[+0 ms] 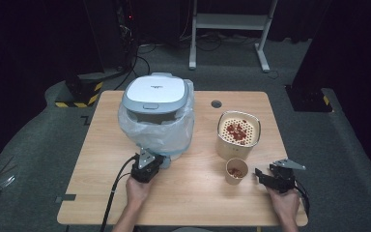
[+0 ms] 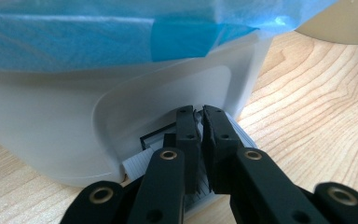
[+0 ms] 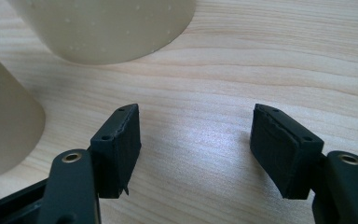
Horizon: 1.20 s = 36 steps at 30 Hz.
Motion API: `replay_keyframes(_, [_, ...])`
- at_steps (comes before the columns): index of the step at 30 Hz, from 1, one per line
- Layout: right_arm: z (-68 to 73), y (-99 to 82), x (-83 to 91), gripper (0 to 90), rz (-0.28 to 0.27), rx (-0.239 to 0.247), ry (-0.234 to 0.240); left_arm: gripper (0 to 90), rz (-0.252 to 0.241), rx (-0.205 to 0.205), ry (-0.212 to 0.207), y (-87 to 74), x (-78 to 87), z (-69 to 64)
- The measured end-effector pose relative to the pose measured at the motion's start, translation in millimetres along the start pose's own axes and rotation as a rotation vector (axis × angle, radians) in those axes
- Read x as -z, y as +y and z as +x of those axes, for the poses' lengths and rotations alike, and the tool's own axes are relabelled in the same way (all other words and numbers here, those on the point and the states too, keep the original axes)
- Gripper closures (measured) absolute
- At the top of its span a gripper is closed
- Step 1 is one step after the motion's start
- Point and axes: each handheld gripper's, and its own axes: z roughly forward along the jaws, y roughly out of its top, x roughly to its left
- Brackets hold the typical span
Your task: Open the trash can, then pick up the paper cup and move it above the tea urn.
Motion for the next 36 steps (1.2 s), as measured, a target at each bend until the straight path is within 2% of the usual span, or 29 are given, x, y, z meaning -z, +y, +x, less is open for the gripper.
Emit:
replay_keyframes(3, [0.2,-0.1,0.3,32.8,0.003,0.007,0.007,85.3,0.004,-0.005,0.004,0.2,-0.1,0.0])
replay_keyframes(8, [-3.7,-2.1,3.1,32.2,-0.006,-0.022,0.038,85.3,0.014,-0.004,0.003,0.4,-1.0,-0.6])
replay_keyframes(16, [-0.6,-4.1,5.3,26.8,-0.011,-0.018,0.041,85.4,0.018,-0.002,0.002,0.5,-1.4,-0.4])
replay_keyframes(24, [1.6,-7.6,21.1,23.9,-0.072,-0.022,0.040,85.4,0.023,-0.004,0.002,0.6,-1.5,-0.1])
replay_keyframes(36, [8.2,-18.2,32.5,21.0,-0.098,-0.022,0.048,85.3,0.024,-0.001,0.003,0.7,-1.7,-0.7])
